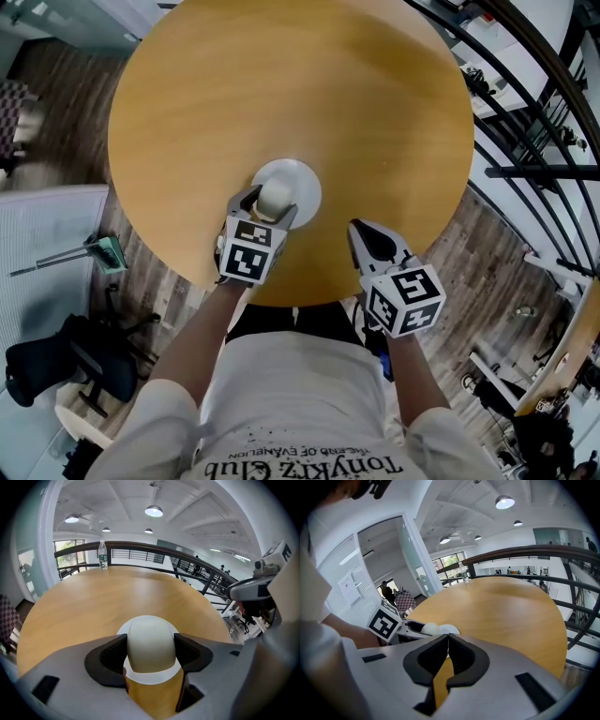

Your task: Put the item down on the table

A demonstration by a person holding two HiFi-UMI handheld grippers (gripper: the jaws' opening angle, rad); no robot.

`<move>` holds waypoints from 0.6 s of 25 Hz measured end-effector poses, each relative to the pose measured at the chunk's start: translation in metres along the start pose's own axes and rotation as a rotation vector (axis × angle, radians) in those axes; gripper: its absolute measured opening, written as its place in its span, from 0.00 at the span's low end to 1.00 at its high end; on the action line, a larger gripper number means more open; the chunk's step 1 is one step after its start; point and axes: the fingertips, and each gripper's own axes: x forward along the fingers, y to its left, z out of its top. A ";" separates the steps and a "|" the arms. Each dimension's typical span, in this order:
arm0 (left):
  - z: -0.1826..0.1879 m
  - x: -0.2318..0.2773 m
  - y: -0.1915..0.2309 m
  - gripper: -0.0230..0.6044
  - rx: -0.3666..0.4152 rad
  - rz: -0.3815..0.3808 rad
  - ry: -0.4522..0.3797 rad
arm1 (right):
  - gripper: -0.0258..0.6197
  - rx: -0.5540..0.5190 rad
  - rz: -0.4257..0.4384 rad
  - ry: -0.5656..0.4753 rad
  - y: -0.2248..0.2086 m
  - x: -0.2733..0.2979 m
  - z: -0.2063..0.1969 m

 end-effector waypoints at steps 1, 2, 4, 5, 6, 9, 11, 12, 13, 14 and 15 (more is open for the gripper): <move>0.000 0.003 0.000 0.56 0.008 0.001 0.006 | 0.08 0.002 0.000 0.002 0.000 0.000 -0.001; -0.001 0.007 0.001 0.56 0.014 0.002 0.011 | 0.08 0.003 -0.001 0.004 0.000 0.000 -0.003; -0.002 0.013 0.002 0.56 0.020 0.003 0.022 | 0.08 0.007 -0.002 0.008 -0.001 -0.001 -0.005; -0.002 0.017 0.002 0.56 0.021 0.003 0.028 | 0.08 0.008 -0.002 0.010 -0.002 -0.001 -0.005; -0.003 0.019 0.003 0.56 0.019 0.002 0.033 | 0.08 0.010 -0.002 0.011 -0.002 -0.002 -0.005; -0.004 0.027 0.005 0.56 0.016 0.005 0.045 | 0.08 0.016 -0.004 0.012 -0.004 -0.001 -0.006; -0.005 0.030 0.005 0.56 0.018 0.005 0.054 | 0.08 0.019 -0.006 0.011 -0.006 -0.002 -0.006; -0.007 0.032 0.004 0.56 0.017 0.004 0.059 | 0.08 0.021 -0.007 0.011 -0.007 -0.002 -0.006; -0.008 0.033 0.003 0.56 0.016 0.003 0.062 | 0.08 0.022 -0.008 0.011 -0.008 -0.003 -0.007; -0.008 0.034 0.003 0.56 0.016 0.003 0.063 | 0.08 0.023 -0.009 0.011 -0.008 -0.003 -0.007; -0.008 0.036 0.003 0.56 0.017 0.003 0.063 | 0.08 0.025 -0.009 0.012 -0.009 -0.002 -0.007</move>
